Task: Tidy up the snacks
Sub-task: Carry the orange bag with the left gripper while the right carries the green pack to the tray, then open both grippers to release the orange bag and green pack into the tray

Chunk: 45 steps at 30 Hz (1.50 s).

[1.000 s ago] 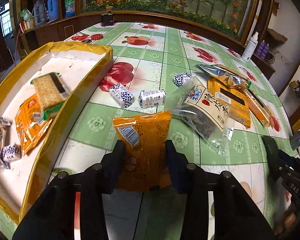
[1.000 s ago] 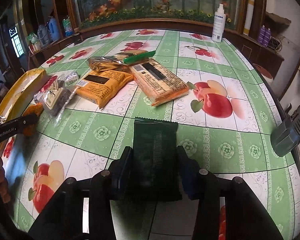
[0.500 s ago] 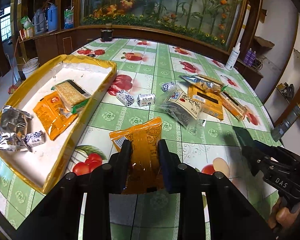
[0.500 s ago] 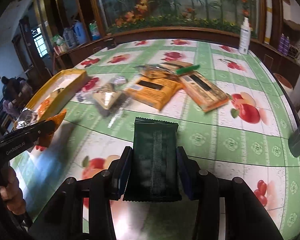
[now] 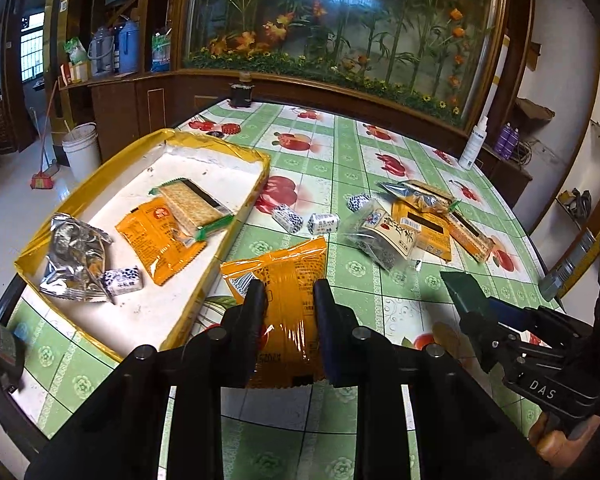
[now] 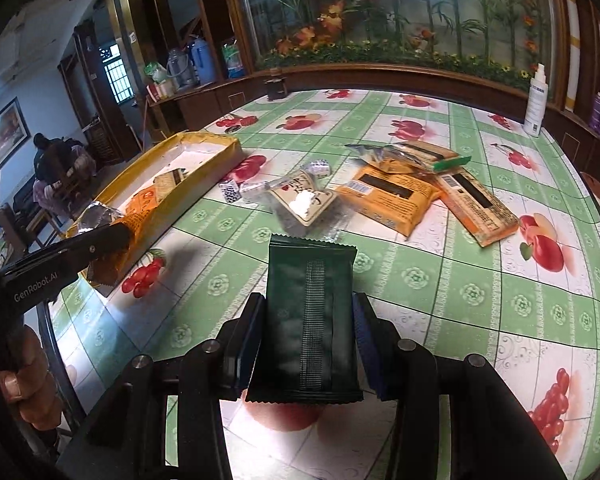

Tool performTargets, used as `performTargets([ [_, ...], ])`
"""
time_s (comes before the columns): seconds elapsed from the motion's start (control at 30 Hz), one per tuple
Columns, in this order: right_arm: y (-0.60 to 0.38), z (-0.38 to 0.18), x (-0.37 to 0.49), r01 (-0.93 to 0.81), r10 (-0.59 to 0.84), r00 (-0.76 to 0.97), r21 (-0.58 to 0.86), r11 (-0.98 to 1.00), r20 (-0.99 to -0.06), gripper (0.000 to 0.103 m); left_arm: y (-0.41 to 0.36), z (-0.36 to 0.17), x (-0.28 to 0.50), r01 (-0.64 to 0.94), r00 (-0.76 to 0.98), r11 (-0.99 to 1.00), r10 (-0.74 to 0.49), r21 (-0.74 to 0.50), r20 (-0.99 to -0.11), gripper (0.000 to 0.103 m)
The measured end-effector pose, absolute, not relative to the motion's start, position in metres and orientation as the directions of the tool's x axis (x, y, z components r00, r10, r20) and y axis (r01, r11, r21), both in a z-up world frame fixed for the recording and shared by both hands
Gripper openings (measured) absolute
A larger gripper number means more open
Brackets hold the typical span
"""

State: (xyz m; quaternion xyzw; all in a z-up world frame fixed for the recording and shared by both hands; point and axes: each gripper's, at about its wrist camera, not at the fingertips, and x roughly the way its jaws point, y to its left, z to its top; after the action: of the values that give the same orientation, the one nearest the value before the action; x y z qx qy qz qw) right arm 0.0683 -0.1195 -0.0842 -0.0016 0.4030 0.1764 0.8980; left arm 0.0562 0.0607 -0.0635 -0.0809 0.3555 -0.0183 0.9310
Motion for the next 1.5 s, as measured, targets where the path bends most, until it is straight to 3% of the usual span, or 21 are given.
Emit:
performTargets([
  [0.4, -0.076, -0.08, 0.08, -0.417, 0.421, 0.56, 0.197, 0.887, -0.713, 0.045, 0.105, -0.053, 0.052, -0.114, 0.777, 0.978, -0.023, -0.176, -0.629, 0.022],
  [0.77, 0.028, -0.064, 0.127, -0.568, 0.57, 0.476, 0.261, 0.781, -0.67, 0.045, 0.165, -0.058, 0.064, -0.232, 0.768, 0.956, 0.066, -0.181, -0.637, 0.023],
  [1.37, 0.118, -0.106, 0.237, -0.568, 0.534, 0.414, 0.249, 0.784, -0.738, 0.048, 0.179, -0.088, 0.093, -0.271, 0.712, 0.943, 0.062, -0.192, -0.7, 0.024],
  [1.43, 0.118, -0.107, 0.238, -0.567, 0.53, 0.421, 0.243, 0.787, -0.736, 0.049, 0.179, -0.091, 0.095, -0.302, 0.686, 0.941, 0.103, -0.153, -0.72, 0.033],
  [1.5, 0.114, -0.104, 0.236, -0.563, 0.536, 0.426, 0.25, 0.787, -0.729, 0.062, 0.179, -0.093, 0.095, -0.322, 0.669, 0.937, 0.126, -0.133, -0.733, 0.07],
])
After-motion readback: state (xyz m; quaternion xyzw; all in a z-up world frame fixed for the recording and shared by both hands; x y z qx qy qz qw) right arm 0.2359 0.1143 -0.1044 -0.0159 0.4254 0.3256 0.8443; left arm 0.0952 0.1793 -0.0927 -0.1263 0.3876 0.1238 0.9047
